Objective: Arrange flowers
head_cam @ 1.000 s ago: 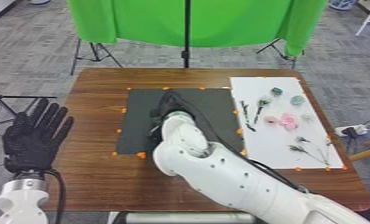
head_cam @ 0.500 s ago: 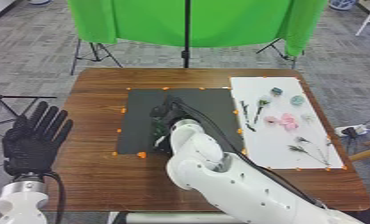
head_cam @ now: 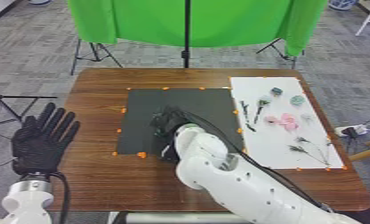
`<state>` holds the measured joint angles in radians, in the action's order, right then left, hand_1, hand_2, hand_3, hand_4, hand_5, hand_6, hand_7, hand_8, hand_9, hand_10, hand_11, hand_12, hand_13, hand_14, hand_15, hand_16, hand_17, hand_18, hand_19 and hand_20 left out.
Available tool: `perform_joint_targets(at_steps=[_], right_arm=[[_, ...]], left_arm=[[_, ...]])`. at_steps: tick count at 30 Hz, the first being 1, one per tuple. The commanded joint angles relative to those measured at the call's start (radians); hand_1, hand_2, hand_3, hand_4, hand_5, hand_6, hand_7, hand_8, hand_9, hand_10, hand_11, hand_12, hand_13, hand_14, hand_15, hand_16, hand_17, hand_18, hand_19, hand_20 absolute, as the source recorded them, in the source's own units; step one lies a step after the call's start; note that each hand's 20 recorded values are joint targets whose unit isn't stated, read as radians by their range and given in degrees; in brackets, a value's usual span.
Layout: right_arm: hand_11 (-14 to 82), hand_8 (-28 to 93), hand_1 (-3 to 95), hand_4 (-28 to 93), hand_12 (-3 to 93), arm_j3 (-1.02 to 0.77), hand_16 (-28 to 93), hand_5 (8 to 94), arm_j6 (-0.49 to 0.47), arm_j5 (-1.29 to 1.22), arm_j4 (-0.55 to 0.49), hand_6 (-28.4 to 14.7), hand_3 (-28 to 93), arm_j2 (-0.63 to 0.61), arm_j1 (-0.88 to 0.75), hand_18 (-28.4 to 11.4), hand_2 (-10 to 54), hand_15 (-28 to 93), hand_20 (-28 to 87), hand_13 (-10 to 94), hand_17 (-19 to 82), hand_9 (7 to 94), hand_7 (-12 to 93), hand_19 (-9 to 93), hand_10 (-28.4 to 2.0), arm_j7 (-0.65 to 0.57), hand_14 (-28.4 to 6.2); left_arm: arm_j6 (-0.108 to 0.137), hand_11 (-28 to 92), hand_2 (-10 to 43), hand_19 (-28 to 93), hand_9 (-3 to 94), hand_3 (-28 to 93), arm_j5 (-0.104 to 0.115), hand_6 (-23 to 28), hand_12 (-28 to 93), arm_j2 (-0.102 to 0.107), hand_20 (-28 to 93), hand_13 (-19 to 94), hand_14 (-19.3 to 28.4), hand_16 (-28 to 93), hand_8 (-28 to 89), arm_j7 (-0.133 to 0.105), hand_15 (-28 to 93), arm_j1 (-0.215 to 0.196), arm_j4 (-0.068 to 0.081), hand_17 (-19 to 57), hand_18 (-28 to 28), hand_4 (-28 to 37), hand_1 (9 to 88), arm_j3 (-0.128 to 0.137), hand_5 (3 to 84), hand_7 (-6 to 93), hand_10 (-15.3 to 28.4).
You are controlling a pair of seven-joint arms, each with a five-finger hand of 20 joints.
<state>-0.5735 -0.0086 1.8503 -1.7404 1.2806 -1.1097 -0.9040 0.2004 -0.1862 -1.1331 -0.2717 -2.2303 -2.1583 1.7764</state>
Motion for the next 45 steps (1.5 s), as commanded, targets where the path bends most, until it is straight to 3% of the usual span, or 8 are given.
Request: perform_joint_targets(at_steps=[1, 6, 8, 10, 19, 24, 34, 45], right_arm=[[12.4, -10, 24.0, -20, 15.1, -0.013, 20, 58.6, -0.06, -0.089, 0.017, -11.7, 74, 0.039, -0.029, -28.4, 13.8, 71, 34, 47, 28, 54.9, 5, 90, -23.2, -0.024, -24.7], [12.8, -10, 24.1, -20, 15.2, -0.003, 20, 58.1, -0.076, -0.095, 0.005, -11.7, 74, 0.042, -0.031, -28.3, 13.7, 71, 34, 47, 28, 54.9, 5, 89, -23.3, -0.023, -24.6], [12.9, -10, 24.3, -20, 15.3, -0.003, 20, 58.1, -0.094, -0.097, 0.0, -11.7, 75, 0.045, -0.034, -28.3, 13.6, 71, 34, 48, 27, 55.3, 5, 89, -23.3, -0.024, -24.5], [13.0, -10, 24.5, -20, 15.3, 0.002, 20, 58.3, -0.108, -0.102, -0.007, -11.7, 75, 0.042, -0.035, -28.3, 13.5, 71, 33, 48, 27, 55.5, 5, 89, -23.3, -0.026, -24.5], [12.9, -10, 25.0, -19, 15.3, 0.021, 20, 60.0, -0.156, -0.108, -0.033, -11.2, 75, 0.031, -0.038, -28.4, 13.5, 71, 33, 48, 27, 55.9, 6, 88, -23.2, -0.037, -24.5], [12.7, -10, 25.0, -19, 15.3, 0.013, 21, 59.2, -0.135, -0.115, -0.038, -11.5, 75, 0.035, -0.043, -28.4, 13.4, 71, 33, 49, 27, 56.2, 5, 88, -23.3, -0.031, -24.6], [13.0, -10, 23.8, -19, 15.6, -0.011, 21, 58.9, -0.073, -0.118, -0.051, -13.5, 74, 0.029, -0.043, -28.4, 13.2, 71, 33, 50, 28, 56.3, 5, 89, -24.8, -0.062, -24.8], [10.4, -10, 24.3, -19, 13.2, -0.127, 18, 63.7, 0.023, -0.147, -0.168, -15.7, 73, -0.028, -0.087, -28.4, 14.1, 66, 31, 54, 31, 57.8, 6, 90, -27.0, -0.065, -24.3]], left_arm=[[-0.002, 13, 19.7, 27, 35.4, 74, 0.002, 7.1, 11, 0.001, 16, 29, 13.3, -2, -7, 0.023, 23, 0.006, 0.015, -3.5, 13.7, -28.3, 26.8, -0.023, 44.0, 7.6, 12.9], [-0.002, 13, 19.7, 28, 35.5, 74, 0.003, 7.1, 11, 0.004, 16, 29, 13.4, -2, -7, 0.02, 23, 0.007, 0.016, -3.7, 13.8, -28.3, 26.8, -0.028, 43.9, 7.6, 13.0], [-0.005, 13, 19.7, 28, 35.6, 74, -0.005, 7.1, 11, -0.007, 16, 29, 13.4, -2, -7, 0.031, 23, 0.011, 0.017, -3.7, 13.8, -28.3, 26.8, -0.025, 43.9, 7.7, 13.0], [-0.005, 13, 19.7, 28, 35.6, 74, 0.002, 7.1, 11, 0.002, 16, 29, 13.4, -2, -7, 0.021, 23, 0.008, 0.018, -3.7, 13.9, -28.3, 26.8, -0.027, 44.0, 7.8, 13.1], [-0.011, 13, 19.7, 28, 35.8, 74, 0.003, 7.1, 11, -0.004, 16, 29, 13.4, -2, -7, 0.016, 24, -0.002, 0.016, -3.8, 13.9, -28.3, 26.8, -0.024, 44.0, 7.7, 13.1], [-0.012, 13, 19.7, 28, 35.9, 74, 0.004, 7.1, 11, -0.003, 16, 29, 13.5, -3, -7, 0.024, 24, 0.002, 0.02, -3.8, 13.9, -28.3, 26.9, -0.028, 44.0, 7.7, 13.2], [-0.021, 14, 19.8, 28, 36.4, 75, 0.002, 7.4, 12, -0.017, 16, 29, 13.6, -3, -7, 0.02, 25, -0.022, 0.011, -3.9, 13.9, -28.3, 26.9, -0.012, 44.5, 8.4, 13.4], [-0.019, 14, 20.0, 28, 36.6, 75, 0.002, 7.6, 12, -0.032, 16, 29, 13.5, -3, -7, 0.007, 25, -0.045, 0.002, -3.7, 13.8, -28.3, 27.1, 0.009, 44.8, 8.7, 13.7]])
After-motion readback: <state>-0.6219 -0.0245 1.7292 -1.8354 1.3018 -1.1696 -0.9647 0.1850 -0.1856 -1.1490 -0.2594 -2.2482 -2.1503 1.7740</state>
